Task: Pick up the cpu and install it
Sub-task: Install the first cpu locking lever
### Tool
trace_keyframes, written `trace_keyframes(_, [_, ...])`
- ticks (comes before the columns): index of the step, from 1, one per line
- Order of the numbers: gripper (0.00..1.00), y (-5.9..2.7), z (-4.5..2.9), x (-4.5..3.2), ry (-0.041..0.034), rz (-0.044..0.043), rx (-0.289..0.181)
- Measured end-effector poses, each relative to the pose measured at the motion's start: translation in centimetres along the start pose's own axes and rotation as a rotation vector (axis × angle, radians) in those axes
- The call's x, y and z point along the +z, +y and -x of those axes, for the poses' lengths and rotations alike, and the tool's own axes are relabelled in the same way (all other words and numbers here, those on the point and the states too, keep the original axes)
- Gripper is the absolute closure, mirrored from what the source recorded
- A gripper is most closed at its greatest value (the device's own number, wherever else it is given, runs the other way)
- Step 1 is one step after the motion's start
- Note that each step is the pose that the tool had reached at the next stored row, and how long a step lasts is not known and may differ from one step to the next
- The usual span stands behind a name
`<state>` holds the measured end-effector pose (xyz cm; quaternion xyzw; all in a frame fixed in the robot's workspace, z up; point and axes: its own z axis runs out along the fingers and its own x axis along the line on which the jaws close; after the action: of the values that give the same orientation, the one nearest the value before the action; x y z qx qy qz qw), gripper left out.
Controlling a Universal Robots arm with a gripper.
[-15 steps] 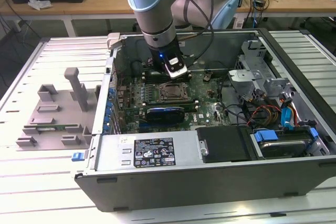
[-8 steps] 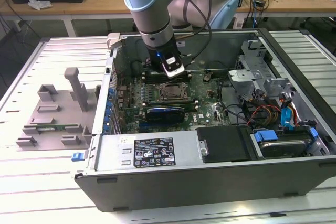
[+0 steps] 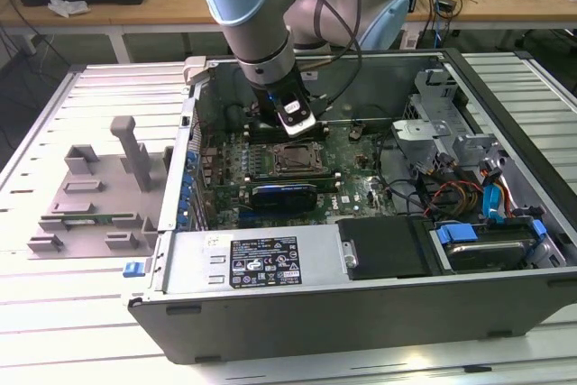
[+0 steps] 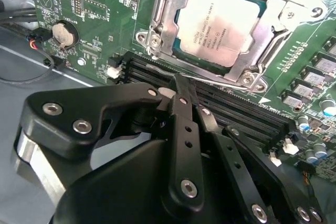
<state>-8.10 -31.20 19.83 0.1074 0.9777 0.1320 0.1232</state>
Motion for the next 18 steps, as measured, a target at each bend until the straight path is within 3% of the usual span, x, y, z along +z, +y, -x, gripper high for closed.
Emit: trace_keyframes(18, [0.89,-0.59,0.04,0.6,-0.0014,0.0004,0.0])
